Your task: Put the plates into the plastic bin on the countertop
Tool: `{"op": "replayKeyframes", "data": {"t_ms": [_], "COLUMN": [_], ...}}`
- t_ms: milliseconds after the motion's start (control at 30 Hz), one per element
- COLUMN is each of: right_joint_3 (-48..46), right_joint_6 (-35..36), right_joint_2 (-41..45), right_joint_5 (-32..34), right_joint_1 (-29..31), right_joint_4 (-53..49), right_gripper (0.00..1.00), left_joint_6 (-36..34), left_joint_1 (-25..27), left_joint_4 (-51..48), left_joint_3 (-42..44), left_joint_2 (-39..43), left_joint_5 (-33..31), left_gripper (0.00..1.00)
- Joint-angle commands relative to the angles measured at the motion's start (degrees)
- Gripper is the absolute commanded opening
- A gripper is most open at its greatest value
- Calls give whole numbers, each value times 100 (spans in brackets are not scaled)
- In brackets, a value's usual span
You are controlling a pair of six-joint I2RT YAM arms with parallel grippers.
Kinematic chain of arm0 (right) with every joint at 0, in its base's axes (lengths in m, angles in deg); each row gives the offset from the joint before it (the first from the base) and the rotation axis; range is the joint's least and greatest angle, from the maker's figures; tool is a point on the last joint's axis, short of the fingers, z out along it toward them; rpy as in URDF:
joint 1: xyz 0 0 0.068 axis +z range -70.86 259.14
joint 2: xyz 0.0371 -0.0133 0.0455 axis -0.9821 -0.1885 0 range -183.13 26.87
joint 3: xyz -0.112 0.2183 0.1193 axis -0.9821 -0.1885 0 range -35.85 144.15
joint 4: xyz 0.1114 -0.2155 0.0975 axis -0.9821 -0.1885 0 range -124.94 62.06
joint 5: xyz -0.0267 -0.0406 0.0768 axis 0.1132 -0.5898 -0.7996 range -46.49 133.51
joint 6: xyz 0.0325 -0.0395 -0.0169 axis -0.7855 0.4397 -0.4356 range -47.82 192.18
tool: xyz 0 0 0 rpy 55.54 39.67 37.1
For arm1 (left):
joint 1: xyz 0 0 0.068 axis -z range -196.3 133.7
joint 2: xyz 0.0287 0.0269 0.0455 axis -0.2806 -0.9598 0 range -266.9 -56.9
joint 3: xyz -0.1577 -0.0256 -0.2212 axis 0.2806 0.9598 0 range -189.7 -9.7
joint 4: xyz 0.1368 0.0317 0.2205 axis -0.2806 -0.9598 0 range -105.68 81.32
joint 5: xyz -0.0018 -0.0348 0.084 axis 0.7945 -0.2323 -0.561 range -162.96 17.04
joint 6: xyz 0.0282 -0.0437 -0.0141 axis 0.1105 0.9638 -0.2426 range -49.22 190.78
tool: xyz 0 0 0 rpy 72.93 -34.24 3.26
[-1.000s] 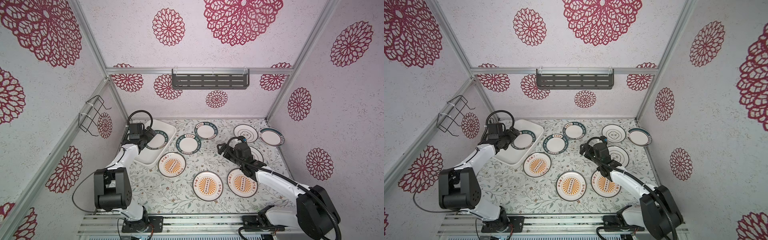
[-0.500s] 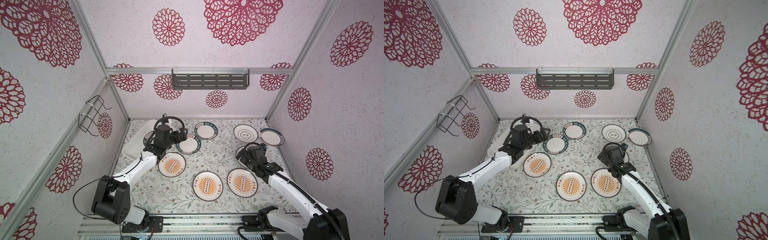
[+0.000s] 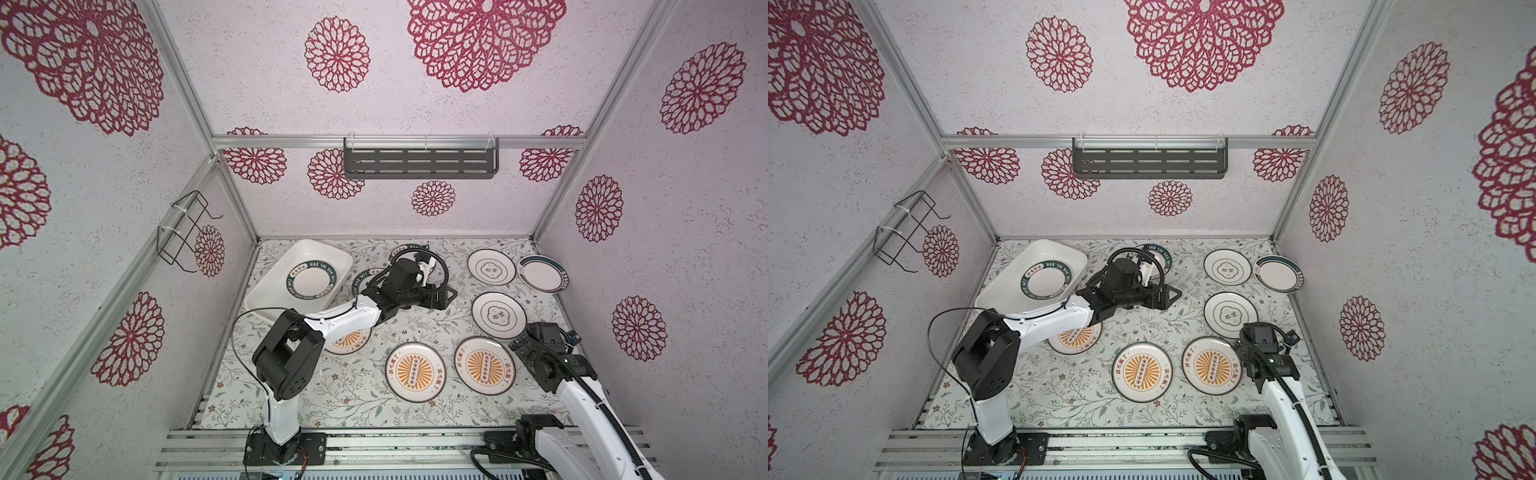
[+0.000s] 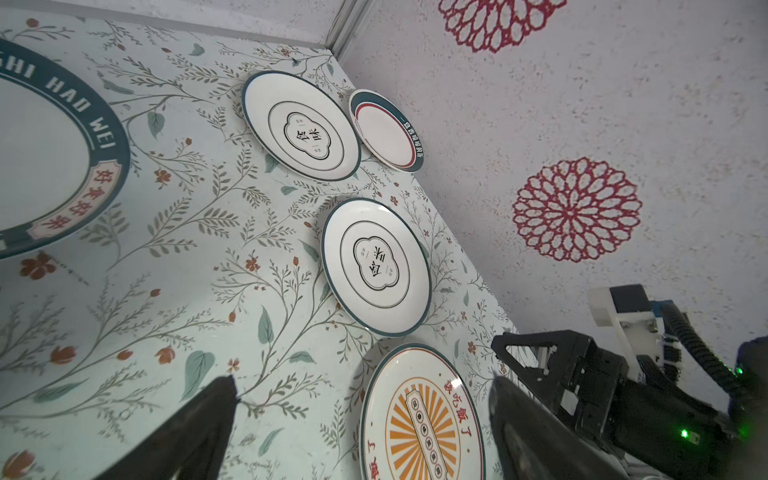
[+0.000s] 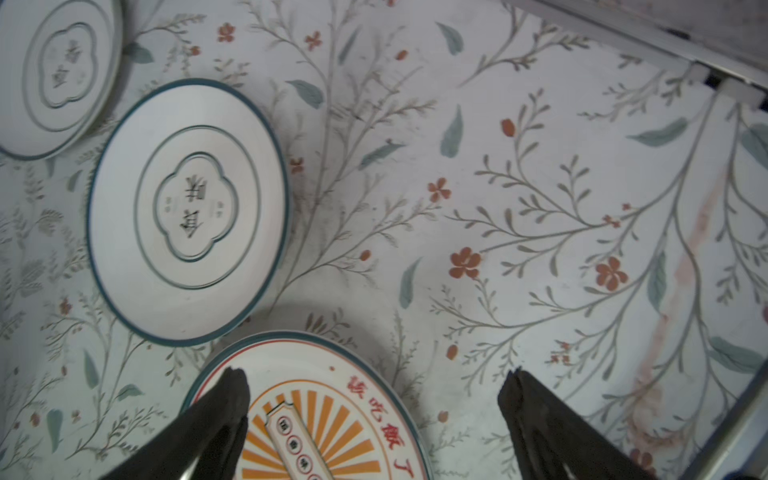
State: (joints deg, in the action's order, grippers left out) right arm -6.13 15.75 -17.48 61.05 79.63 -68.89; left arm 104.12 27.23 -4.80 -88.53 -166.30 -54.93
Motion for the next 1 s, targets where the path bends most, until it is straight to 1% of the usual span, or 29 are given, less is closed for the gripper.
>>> {"op": "replayKeyframes", "data": {"t_ms": [0, 100, 233, 267, 400, 567, 700, 767, 933, 967], "right_joint_3": [-157, -385, -583, -585, -590, -773, -1124, -1265, -1404, -1460], "right_joint_6": [181, 346, 613, 653, 756, 566, 249, 98, 24, -17], "right_joint_2": [199, 133, -1, -41, -148, 15, 169, 149, 19, -18], "right_joint_5": [-452, -971, -1764, -1877, -2215, -2590, -3056, -3184, -3404, -3491], "right_joint_1": [-498, -788, -817, -822, -819, -816, -818, -806, -764, -732], "right_joint_4": [-171, 44, 504, 518, 480, 556, 1095, 1335, 1864, 2095], "right_gripper": [99, 99, 99, 99, 99, 99, 99, 99, 99, 99], "left_joint_6": [-362, -542, -683, -727, -908, -1039, -1020, -975, -953, -953], "left_joint_1": [121, 215, 224, 222, 225, 211, 184, 126, -8, -34], "left_joint_4": [-351, -684, -831, -908, -1205, -1453, -1560, -1591, -1760, -1799], "left_joint_3": [-318, -534, -610, -645, -751, -783, -801, -784, -790, -792], "left_joint_2": [-188, -252, -254, -464, -533, -529, -559, -587, -617, -641], "left_joint_5": [189, 217, 180, 143, 98, -107, -198, -179, -47, -24], "left_gripper": [97, 97, 97, 97, 97, 97, 97, 97, 97, 97]}}
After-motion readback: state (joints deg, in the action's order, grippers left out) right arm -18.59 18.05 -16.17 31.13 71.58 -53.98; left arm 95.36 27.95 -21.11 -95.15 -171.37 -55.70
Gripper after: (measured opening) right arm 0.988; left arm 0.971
